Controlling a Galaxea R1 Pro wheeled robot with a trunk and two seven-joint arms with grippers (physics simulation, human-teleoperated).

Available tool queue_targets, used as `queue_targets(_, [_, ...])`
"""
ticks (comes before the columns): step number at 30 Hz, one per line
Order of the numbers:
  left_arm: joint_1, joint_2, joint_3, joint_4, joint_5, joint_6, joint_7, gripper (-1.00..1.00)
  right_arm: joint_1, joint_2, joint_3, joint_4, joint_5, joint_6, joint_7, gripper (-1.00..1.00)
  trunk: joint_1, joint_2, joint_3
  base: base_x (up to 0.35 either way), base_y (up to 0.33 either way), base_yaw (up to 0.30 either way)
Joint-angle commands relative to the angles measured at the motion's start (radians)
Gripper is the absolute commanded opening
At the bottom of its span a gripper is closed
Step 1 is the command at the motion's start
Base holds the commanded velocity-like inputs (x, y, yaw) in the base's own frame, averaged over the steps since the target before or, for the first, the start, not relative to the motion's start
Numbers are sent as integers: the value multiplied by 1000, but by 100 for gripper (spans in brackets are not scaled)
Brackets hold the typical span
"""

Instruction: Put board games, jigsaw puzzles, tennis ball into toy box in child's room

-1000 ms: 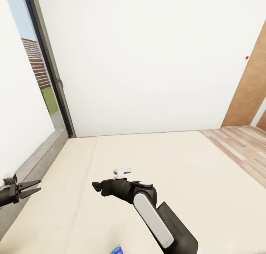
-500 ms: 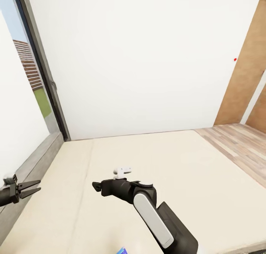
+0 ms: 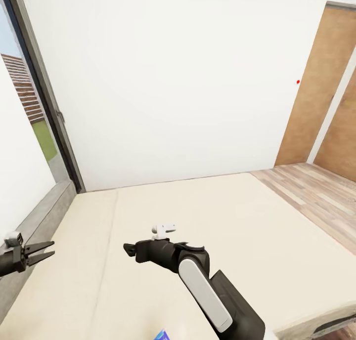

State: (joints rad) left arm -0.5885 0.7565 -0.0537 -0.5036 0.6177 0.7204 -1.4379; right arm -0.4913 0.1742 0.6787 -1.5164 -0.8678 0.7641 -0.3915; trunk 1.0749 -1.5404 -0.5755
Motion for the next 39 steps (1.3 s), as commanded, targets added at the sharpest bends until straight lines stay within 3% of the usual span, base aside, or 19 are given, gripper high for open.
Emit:
queue_targets(1, [-1, 1, -6, 0, 7, 11, -3, 100, -1, 0, 1, -1, -10, 1, -10, 100, 0, -1, 0, -51, 129, -207])
queue_targets(11, [-1, 1, -5, 0, 7, 11, -4, 100, -1, 0, 0, -1, -10, 1, -10, 100, 0, -1, 2, -11, 88, -80])
queue_targets(27, [-1, 1, -5, 0, 7, 11, -3, 100, -1, 0, -1, -1, -10, 1, -10, 100, 0, -1, 8, -24, 46, -250])
queue_targets(39, [-1, 1, -5, 0, 7, 11, -3, 100, -1, 0, 1, -1, -10, 1, -10, 100, 0, -1, 9, -89, 32, -59])
